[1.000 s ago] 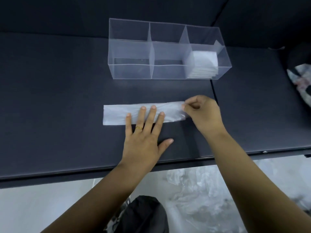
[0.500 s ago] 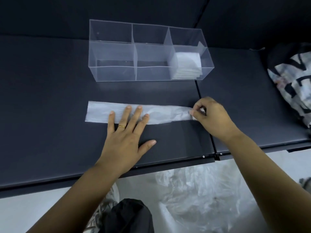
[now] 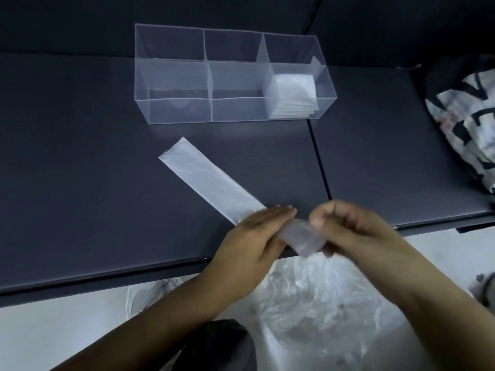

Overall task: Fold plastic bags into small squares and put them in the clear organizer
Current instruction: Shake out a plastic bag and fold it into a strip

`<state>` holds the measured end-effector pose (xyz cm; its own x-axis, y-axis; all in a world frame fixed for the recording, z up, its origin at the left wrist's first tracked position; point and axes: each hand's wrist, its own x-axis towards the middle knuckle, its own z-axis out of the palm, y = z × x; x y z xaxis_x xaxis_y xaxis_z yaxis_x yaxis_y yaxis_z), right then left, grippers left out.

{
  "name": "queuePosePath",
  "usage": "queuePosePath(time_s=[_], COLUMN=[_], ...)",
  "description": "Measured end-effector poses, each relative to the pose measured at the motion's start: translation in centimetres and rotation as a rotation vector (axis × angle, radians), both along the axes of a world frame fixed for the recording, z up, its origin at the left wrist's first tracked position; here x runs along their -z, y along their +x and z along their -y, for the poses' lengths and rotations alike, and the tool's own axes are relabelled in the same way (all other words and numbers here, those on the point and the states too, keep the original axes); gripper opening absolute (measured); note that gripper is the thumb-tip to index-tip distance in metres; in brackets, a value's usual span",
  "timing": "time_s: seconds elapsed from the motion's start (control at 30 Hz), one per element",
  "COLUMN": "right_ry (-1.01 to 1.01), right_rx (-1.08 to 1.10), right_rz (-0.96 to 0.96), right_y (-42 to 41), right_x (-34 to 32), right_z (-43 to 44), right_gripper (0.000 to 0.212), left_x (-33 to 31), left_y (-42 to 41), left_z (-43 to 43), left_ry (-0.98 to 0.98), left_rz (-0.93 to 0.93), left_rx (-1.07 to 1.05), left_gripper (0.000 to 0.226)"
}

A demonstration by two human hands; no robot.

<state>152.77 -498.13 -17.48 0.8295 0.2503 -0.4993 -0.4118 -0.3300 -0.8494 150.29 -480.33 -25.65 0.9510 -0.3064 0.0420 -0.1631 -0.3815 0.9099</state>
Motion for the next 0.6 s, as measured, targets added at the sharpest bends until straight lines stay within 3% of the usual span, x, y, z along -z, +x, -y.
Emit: queuePosePath(time_s=[0.1, 0.2, 0.3, 0.37, 0.5, 0.6], right_ry=[0.022, 0.098, 0.041, -0.029, -0.108, -0.156], right_rx=[-0.128, -0.358, -0.419, -0.406, -0.282, -0.24], right_rz=[0.188, 0.138, 0.062, 0.061, 0.106, 0.111], right_y=[2.2, 4.7, 6.1, 6.4, 6.5, 6.5], right_x=[0.0, 1.7, 3.9, 5.0, 6.2, 6.4], right_z=[0.0, -1.5, -3.7, -4.7, -5.6, -6.2], right_gripper=[0.042, 0.058, 0.054, 0.04, 0.016, 0.011], left_x=[-1.8, -2.0, -1.9, -1.8, -1.1, -0.4], left_y=[0.5, 1.7, 3.0, 3.9, 5.6, 6.8], left_z=[-1.7, -3.5, -5.0, -6.0, -7.9, -8.8], left_ry=[-0.374, -0.606, -0.84, -0.946, -0.945, -0.747], left_rz=[-0.303, -0.509, -0.614, -0.645, -0.689, -0.671], left_rx=[0.015, -0.208, -0.247, -0.259, -0.425, -0.667], left_gripper=[0.03, 0.035, 0.041, 0.041, 0.041, 0.01])
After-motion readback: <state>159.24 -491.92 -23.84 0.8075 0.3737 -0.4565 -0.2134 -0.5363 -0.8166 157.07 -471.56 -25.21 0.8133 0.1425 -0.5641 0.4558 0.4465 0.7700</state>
